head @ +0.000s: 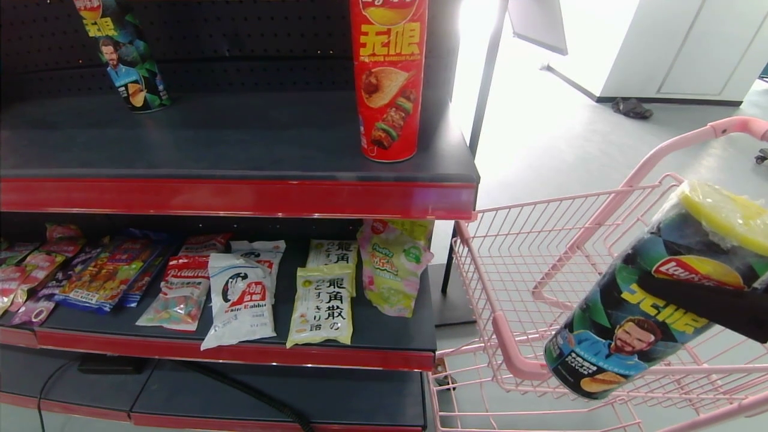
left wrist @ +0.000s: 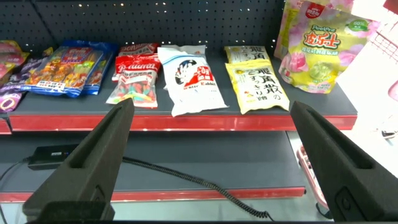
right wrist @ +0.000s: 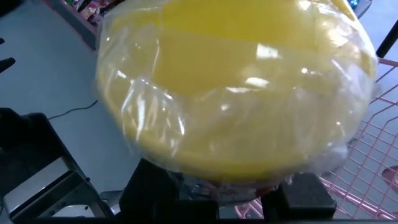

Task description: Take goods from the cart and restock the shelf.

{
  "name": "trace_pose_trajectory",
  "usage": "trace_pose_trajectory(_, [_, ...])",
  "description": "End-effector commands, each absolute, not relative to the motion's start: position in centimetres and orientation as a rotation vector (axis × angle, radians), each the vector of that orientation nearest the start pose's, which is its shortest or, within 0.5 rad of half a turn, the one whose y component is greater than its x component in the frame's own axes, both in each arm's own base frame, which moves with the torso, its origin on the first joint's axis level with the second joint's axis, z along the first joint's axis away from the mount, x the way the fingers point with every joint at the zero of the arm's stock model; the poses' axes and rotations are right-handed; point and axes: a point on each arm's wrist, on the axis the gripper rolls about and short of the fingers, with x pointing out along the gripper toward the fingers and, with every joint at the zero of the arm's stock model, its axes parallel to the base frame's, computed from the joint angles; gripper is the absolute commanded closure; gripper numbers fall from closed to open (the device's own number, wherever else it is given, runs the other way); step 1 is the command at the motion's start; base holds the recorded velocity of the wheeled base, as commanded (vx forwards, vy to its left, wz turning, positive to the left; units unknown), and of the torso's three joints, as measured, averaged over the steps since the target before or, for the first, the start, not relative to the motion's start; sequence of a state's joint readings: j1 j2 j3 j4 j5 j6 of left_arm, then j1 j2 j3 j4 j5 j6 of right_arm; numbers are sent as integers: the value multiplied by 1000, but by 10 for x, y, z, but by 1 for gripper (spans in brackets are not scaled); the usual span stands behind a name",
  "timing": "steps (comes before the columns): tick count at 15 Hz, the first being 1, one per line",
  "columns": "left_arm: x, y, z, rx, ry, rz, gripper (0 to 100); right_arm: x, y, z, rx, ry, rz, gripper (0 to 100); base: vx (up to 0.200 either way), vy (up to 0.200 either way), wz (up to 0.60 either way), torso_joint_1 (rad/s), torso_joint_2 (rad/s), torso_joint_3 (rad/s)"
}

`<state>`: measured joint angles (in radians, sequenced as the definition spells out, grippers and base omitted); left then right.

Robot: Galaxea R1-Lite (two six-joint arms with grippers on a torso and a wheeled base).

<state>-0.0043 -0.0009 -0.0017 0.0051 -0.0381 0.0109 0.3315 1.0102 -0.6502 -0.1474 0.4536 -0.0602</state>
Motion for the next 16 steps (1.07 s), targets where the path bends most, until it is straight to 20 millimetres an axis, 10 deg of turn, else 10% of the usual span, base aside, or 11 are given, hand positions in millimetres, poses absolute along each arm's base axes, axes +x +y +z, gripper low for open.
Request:
trace_pose_trajectory(1, [-23,-1,75,11,3,-43,0,116,51,239,-43,198,793,100,0,0,0,95,-261,-183])
trace_pose_trajectory(16, [-23,-1,75,11,3,-43,0,119,56,233,-46,222,825,100,0,0,0,204,-533,-326])
